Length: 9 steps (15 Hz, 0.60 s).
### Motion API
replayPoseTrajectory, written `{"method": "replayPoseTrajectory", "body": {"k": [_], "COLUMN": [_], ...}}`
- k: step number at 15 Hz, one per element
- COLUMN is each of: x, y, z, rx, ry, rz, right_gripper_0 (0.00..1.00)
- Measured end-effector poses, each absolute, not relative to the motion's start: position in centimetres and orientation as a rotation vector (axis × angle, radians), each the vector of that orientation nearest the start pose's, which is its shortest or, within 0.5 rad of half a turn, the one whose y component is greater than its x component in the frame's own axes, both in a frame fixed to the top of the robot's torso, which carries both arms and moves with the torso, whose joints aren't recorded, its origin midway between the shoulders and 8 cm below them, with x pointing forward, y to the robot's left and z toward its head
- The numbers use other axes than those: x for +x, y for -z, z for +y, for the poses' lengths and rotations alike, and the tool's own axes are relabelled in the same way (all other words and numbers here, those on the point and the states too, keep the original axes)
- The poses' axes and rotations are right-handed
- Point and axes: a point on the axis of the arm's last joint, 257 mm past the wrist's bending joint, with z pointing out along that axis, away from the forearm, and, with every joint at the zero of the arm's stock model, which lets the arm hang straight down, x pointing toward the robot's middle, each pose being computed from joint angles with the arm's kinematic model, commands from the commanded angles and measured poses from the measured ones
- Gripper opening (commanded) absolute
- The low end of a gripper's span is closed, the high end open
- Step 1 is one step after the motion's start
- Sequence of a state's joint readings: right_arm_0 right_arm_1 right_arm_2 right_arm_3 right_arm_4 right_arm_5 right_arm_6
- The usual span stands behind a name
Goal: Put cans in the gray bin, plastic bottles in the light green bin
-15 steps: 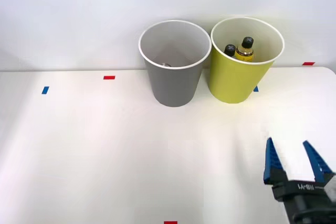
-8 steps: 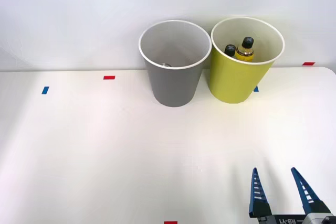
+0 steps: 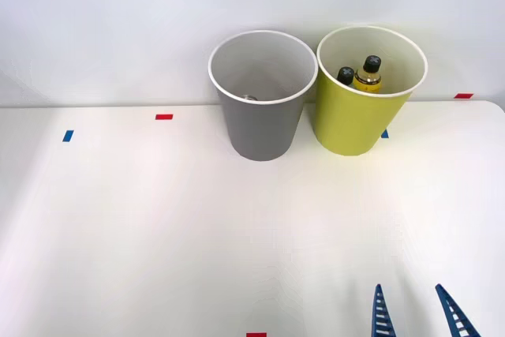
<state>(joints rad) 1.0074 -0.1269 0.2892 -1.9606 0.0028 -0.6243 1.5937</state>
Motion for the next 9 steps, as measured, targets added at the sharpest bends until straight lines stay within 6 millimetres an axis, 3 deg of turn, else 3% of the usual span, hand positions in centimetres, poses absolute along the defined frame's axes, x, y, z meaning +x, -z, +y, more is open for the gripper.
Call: {"method": "replayPoseTrajectory", "body": {"k": [9], "x": [23.51], "y": [26.45], "z": [-21.69], "rx": [0.010], "ry": [0.026], "rz": [1.556], "right_gripper_0": [0.81]}}
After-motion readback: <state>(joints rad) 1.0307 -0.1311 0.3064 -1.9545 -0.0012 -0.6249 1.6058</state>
